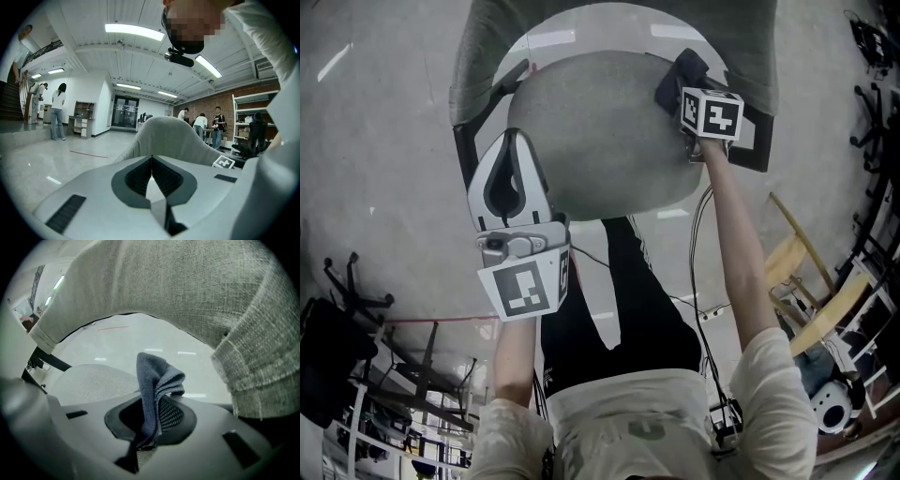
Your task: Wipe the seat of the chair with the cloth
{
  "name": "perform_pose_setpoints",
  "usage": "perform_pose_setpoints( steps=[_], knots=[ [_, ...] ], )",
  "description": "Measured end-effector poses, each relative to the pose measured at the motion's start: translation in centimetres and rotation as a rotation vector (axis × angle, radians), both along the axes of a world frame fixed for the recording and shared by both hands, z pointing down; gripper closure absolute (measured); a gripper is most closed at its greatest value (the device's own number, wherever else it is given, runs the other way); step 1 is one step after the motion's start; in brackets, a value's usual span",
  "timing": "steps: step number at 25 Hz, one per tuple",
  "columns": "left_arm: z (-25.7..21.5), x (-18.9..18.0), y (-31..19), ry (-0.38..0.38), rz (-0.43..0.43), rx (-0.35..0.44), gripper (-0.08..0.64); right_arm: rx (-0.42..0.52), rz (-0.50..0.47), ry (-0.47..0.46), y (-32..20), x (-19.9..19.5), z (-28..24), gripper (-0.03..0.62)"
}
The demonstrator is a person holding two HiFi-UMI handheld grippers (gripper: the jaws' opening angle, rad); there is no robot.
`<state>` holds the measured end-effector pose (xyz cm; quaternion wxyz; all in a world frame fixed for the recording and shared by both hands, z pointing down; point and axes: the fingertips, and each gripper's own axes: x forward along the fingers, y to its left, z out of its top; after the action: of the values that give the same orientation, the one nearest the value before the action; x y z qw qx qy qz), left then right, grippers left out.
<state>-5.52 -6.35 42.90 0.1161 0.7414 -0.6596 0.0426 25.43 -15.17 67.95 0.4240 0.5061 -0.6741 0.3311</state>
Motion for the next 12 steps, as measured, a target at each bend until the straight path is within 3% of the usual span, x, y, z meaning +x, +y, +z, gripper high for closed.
perform_pose_setpoints(
  steps=[4,8,12],
  knots=[
    [-0.2,-0.7,0.4,0.000,-0.009,0.005,0.545,0.059,0.003,-0.042,0.0,-1.8,-3.0,0.543],
    [-0.1,-1.3,1.1,-0.009,-0.003,0.003,0.545,0.148,-0.028,-0.218,1.6,-7.6,-8.4,0.541],
    [-0.5,-2.3,1.6,-0.020,-0.015,0.010,0.545,0.158,-0.136,-0.406,4.7,-15.9,-11.1,0.542]
  ],
)
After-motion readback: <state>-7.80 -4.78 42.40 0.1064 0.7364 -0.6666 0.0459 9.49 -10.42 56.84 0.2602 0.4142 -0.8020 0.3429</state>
